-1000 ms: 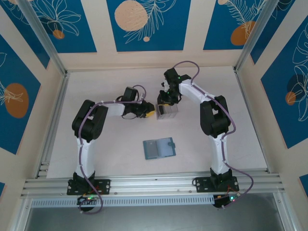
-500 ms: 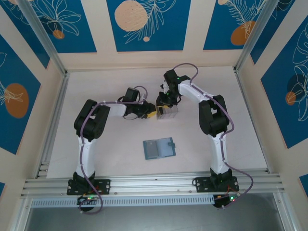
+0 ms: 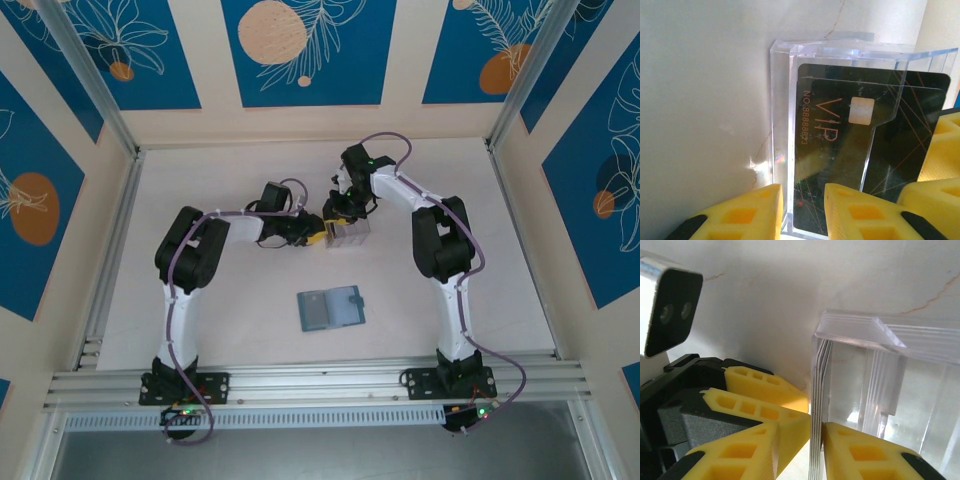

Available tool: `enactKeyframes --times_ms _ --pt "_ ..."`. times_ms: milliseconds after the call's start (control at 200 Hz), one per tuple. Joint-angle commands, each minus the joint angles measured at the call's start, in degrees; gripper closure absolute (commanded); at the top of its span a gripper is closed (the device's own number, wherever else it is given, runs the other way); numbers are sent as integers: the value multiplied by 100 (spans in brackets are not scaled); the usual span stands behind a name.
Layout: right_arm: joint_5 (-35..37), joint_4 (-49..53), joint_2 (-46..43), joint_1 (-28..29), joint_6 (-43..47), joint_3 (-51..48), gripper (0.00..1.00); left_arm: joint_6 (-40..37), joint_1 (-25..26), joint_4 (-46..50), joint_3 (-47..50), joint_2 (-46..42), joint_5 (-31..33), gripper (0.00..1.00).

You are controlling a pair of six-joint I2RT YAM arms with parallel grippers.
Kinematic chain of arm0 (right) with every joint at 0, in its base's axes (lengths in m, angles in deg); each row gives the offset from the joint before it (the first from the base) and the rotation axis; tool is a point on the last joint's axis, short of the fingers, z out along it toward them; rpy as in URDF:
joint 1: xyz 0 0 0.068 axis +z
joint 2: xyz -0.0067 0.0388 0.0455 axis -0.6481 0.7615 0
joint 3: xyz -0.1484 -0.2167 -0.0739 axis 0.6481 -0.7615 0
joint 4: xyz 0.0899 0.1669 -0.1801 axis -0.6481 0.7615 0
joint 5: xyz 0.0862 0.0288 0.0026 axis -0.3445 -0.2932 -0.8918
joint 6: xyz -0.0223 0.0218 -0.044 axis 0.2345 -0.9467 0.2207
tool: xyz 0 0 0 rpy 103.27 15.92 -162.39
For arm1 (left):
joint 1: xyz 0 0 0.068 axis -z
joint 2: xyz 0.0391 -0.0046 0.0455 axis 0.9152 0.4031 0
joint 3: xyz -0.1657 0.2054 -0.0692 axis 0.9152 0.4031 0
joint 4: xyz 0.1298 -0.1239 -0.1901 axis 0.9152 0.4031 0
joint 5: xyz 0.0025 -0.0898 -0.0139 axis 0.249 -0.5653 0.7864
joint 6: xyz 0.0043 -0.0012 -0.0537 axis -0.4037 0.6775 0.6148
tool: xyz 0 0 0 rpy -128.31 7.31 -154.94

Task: Put the credit cards into the card holder
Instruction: Pick up the credit card from the storage box.

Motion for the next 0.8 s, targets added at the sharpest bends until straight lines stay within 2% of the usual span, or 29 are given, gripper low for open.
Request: enactKeyframes --times_ms 0,790 --pt "-306 76 -194 -35 48 44 70 37 92 -96 -43 151 -80 72" --pt "-254 218 -408 -98 77 59 73 -19 92 -39 -19 131 -28 73"
